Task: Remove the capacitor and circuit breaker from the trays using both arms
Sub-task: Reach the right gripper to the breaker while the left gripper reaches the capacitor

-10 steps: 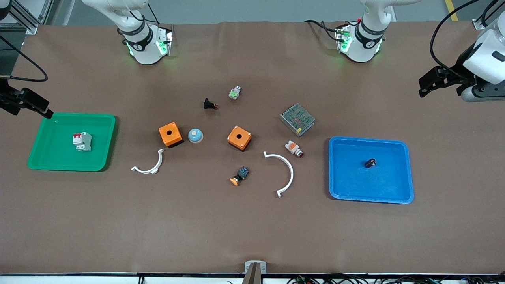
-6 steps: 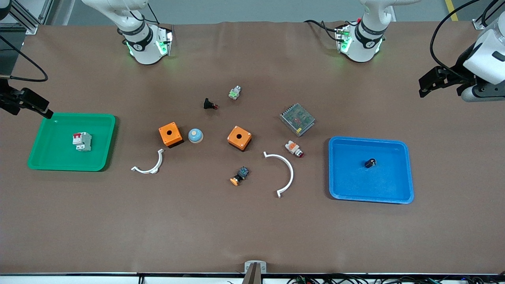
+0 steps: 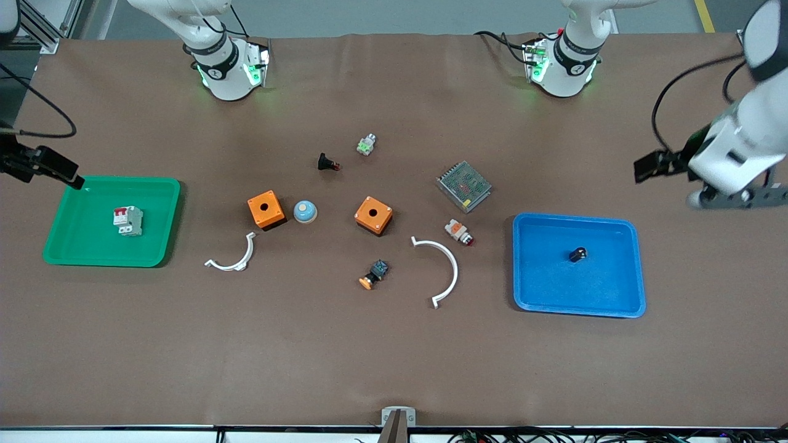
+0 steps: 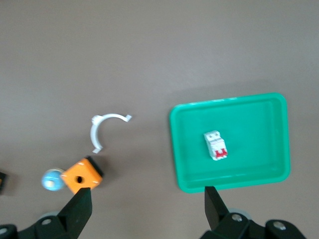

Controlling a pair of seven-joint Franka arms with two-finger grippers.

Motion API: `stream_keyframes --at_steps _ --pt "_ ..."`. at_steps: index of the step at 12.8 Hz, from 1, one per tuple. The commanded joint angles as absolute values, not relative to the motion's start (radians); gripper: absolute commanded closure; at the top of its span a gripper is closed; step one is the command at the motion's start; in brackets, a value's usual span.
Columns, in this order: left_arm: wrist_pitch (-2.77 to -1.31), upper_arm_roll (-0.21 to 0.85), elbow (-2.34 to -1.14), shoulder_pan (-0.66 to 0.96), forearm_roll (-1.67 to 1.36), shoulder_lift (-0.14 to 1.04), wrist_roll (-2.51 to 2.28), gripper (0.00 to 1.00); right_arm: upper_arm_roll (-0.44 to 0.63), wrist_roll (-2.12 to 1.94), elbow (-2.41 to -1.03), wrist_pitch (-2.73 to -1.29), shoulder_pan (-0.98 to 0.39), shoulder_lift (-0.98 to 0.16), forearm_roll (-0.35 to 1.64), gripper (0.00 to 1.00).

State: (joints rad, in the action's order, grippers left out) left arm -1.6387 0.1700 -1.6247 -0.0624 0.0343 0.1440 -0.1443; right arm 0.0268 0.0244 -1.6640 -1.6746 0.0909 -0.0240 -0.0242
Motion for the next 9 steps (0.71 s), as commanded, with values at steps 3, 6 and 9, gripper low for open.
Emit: stream_keyframes --at_steps 3,6,9 --pt "-2.046 0.173 -1.858 -0.124 0.045 0.289 -0.156 0.00 0.041 -0.208 -1.866 -1.851 0.184 -0.118 -0.046 0.00" --pt "-2.137 0.175 -1.853 -0.123 0.041 0.421 -0.166 0.07 0.043 -0.362 -2.064 -2.138 0.244 -0.176 -0.045 0.00" --pt "-2.186 0.176 -1.829 -0.117 0.035 0.497 -0.166 0.18 0.044 -0.516 -2.147 -2.339 0.294 -0.264 -0.046 0.00"
